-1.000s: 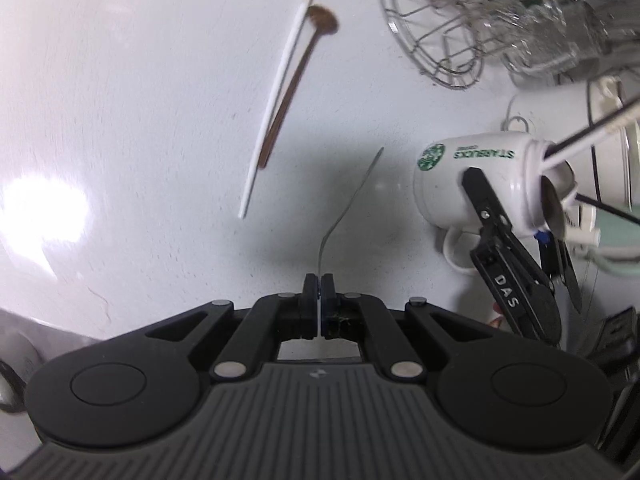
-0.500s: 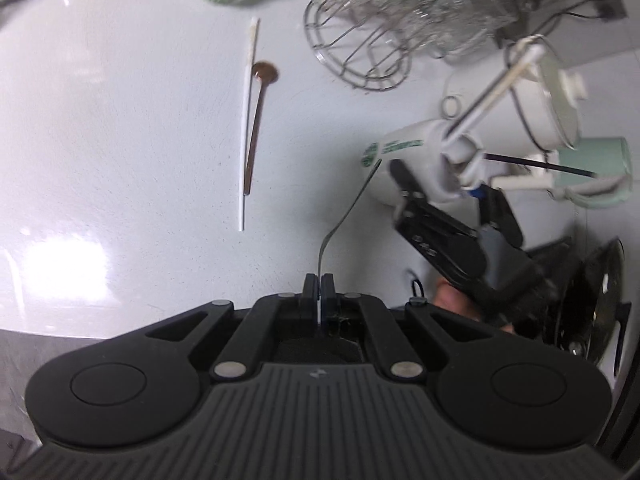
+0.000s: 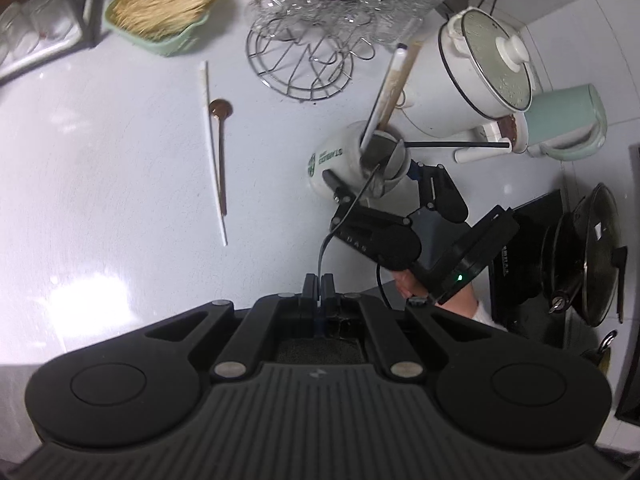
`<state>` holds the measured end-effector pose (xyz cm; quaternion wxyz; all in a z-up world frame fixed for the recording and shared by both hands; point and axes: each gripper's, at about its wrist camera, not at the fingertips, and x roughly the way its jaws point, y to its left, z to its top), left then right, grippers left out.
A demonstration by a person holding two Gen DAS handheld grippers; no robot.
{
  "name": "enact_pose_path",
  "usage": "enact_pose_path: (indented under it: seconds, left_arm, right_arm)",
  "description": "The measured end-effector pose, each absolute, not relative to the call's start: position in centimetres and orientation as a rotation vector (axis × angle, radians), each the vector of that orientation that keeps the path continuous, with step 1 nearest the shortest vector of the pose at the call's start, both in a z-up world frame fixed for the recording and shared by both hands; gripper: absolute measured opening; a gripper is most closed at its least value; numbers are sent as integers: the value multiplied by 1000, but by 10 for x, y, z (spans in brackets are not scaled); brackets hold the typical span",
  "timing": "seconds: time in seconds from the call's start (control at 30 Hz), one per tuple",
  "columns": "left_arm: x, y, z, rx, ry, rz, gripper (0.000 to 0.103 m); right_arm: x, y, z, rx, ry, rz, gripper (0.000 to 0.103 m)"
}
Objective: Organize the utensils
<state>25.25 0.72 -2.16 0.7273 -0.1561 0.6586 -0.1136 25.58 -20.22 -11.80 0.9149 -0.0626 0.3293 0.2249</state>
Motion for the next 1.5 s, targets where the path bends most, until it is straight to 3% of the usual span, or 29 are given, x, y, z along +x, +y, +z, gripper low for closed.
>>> enact_pose_path:
  seconds: [0.27, 0.9, 1.3, 1.5]
  left_arm:
    - [285, -23, -31, -234, 1490, -261, 1]
    - [318, -35, 3, -164, 1417, -216, 1]
    - [306, -10, -67, -339, 1382, -229, 2]
    - [287, 16, -113, -549, 1335, -204, 13]
  right_arm:
    - [253, -203, -120, -124, 671, 467, 91]
    - [251, -205, -120, -118, 650, 484, 91]
    - [251, -206, -120, -128, 644, 503, 91]
    - [252, -206, -120, -133, 650, 520, 91]
